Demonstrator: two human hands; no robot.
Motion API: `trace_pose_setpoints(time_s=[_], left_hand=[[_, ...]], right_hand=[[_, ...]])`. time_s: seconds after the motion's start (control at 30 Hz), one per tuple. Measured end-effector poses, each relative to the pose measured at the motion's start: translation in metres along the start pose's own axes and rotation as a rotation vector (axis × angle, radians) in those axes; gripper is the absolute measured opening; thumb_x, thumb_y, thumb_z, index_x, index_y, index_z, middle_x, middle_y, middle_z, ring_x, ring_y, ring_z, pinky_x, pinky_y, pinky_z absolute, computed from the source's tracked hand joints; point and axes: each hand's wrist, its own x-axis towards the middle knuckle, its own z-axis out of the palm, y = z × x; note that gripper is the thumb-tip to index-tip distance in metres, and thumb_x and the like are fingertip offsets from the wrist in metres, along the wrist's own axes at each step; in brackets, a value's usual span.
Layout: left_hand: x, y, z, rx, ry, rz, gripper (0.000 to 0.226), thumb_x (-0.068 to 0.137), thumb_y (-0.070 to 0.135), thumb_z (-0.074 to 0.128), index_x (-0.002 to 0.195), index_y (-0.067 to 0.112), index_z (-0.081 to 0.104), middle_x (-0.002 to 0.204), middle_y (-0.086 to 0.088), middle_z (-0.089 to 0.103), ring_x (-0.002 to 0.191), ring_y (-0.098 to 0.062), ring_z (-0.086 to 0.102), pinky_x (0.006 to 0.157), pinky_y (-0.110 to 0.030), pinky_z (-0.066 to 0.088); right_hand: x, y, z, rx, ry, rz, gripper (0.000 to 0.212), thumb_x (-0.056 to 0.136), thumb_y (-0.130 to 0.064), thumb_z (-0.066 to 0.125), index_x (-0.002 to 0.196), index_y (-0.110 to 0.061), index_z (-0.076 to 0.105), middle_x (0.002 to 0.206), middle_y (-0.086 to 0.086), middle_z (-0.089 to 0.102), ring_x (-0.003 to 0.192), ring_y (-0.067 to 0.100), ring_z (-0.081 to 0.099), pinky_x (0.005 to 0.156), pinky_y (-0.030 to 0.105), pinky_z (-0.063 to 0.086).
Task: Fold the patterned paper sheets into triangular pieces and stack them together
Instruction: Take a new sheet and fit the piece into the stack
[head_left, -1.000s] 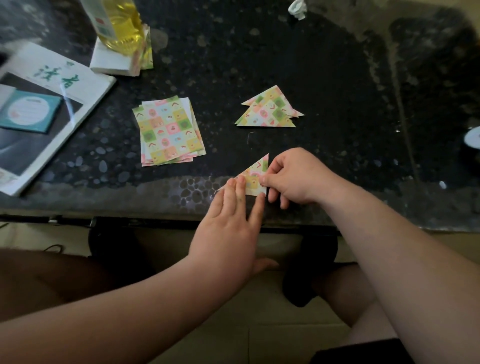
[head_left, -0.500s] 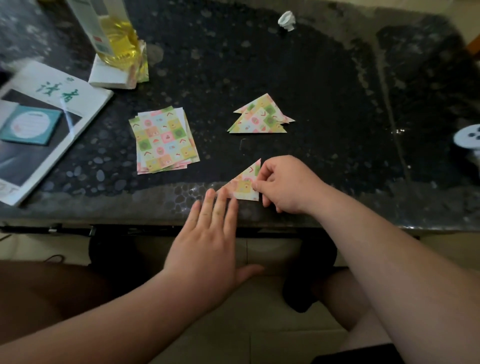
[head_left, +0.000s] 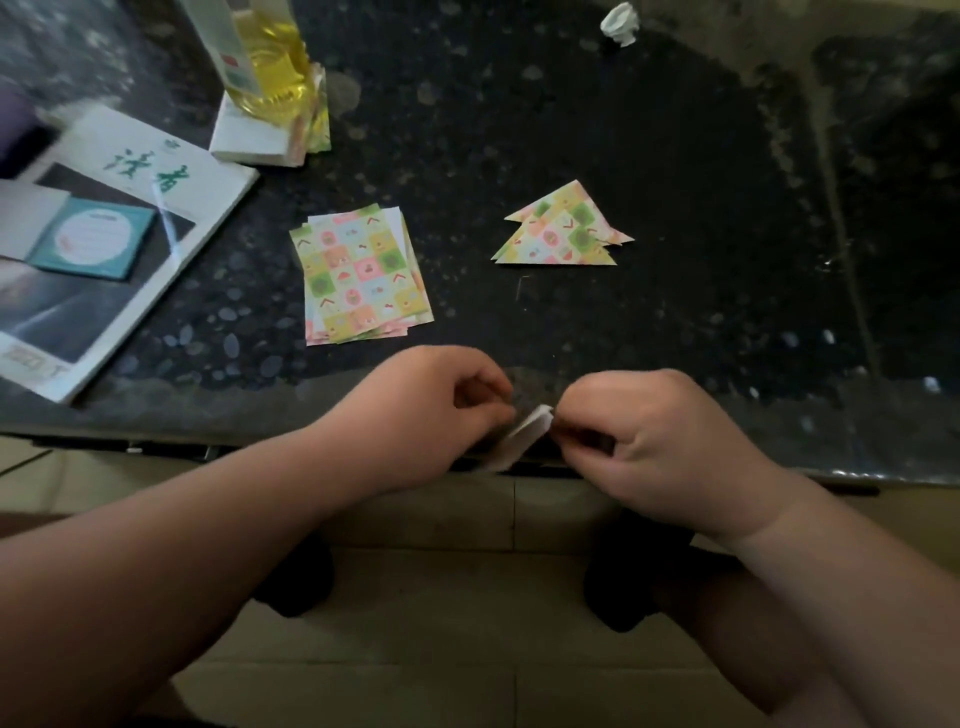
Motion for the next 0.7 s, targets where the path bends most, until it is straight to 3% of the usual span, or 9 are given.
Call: trace_pose_setpoints(time_s=[0.1, 0.17, 0.23, 0.3, 0.37, 0.47, 0.6, 0.7], left_hand=[[0.007, 0.000, 0.004, -0.145, -0.044, -0.023, 0.012, 0.093, 0.036, 0.073, 0.105, 0.038, 0.072, 0.089, 0.018, 0.074, 0.082, 0.007, 0.067, 0.073, -0.013, 0.055], [0.008, 0.002, -0.001, -0.500, -0.139, -0.055, 0.017, 0.094, 0.039, 0.070, 0.107, 0.028, 0.074, 0.098, 0.004, 0.078, 0.091, -0.011, 0.073, 0.085, -0.034, 0.061], [0.006, -0.001, -0.005, -0.771, -0.248, -0.038, 0.037, 0.085, 0.044, 0.073, 0.117, 0.026, 0.072, 0.112, -0.005, 0.075, 0.102, -0.025, 0.072, 0.085, -0.043, 0.059], [0.003, -0.003, -0.006, -0.766, -0.307, 0.003, 0.056, 0.078, 0.046, 0.077, 0.129, 0.027, 0.064, 0.121, -0.003, 0.072, 0.111, -0.023, 0.070, 0.087, -0.043, 0.060], [0.005, 0.001, -0.002, -0.718, -0.265, -0.024, 0.046, 0.090, 0.037, 0.076, 0.130, 0.018, 0.064, 0.115, -0.006, 0.075, 0.103, -0.024, 0.073, 0.083, -0.043, 0.061], [0.011, 0.007, 0.001, -0.838, -0.128, -0.228, 0.028, 0.103, 0.023, 0.058, 0.110, -0.001, 0.069, 0.096, -0.015, 0.078, 0.079, -0.025, 0.071, 0.069, -0.034, 0.058], [0.015, 0.012, -0.006, -1.028, -0.223, -0.375, 0.041, 0.095, 0.040, 0.061, 0.111, 0.003, 0.070, 0.101, -0.019, 0.076, 0.080, -0.027, 0.069, 0.070, -0.035, 0.055], [0.016, 0.013, -0.006, -1.023, -0.252, -0.434, 0.032, 0.100, 0.025, 0.058, 0.117, 0.000, 0.069, 0.105, -0.020, 0.075, 0.078, -0.025, 0.070, 0.067, -0.034, 0.058]], right_hand=[[0.001, 0.001, -0.004, 0.030, 0.053, -0.004, 0.012, 0.093, -0.016, 0.064, 0.086, -0.014, 0.075, 0.084, -0.001, 0.068, 0.075, 0.018, 0.065, 0.062, 0.040, 0.054], [0.002, 0.001, -0.006, 0.018, 0.117, 0.021, 0.011, 0.091, -0.014, 0.065, 0.086, -0.013, 0.075, 0.084, -0.001, 0.069, 0.075, 0.017, 0.065, 0.063, 0.040, 0.055], [0.002, 0.001, -0.006, -0.007, 0.192, 0.055, 0.008, 0.090, -0.012, 0.068, 0.085, -0.013, 0.074, 0.082, -0.001, 0.069, 0.073, 0.014, 0.063, 0.064, 0.036, 0.055], [0.003, 0.003, -0.007, -0.015, 0.266, 0.095, 0.006, 0.088, -0.011, 0.070, 0.083, -0.012, 0.074, 0.081, -0.002, 0.069, 0.072, 0.013, 0.062, 0.064, 0.035, 0.054], [0.003, 0.004, -0.007, -0.005, 0.309, 0.126, 0.007, 0.088, -0.010, 0.071, 0.082, -0.012, 0.073, 0.079, -0.001, 0.068, 0.071, 0.014, 0.061, 0.063, 0.036, 0.053], [0.005, 0.007, -0.007, -0.001, 0.292, 0.111, 0.008, 0.090, -0.011, 0.070, 0.082, -0.011, 0.073, 0.078, 0.000, 0.066, 0.070, 0.016, 0.061, 0.062, 0.038, 0.052], [0.008, 0.008, -0.007, -0.021, 0.199, 0.031, 0.009, 0.090, -0.011, 0.068, 0.083, -0.011, 0.074, 0.084, 0.002, 0.067, 0.075, 0.022, 0.063, 0.063, 0.043, 0.054], [0.009, 0.004, -0.010, -0.044, 0.170, -0.006, 0.008, 0.091, -0.013, 0.069, 0.085, -0.011, 0.075, 0.094, 0.001, 0.068, 0.078, 0.020, 0.064, 0.060, 0.042, 0.054]])
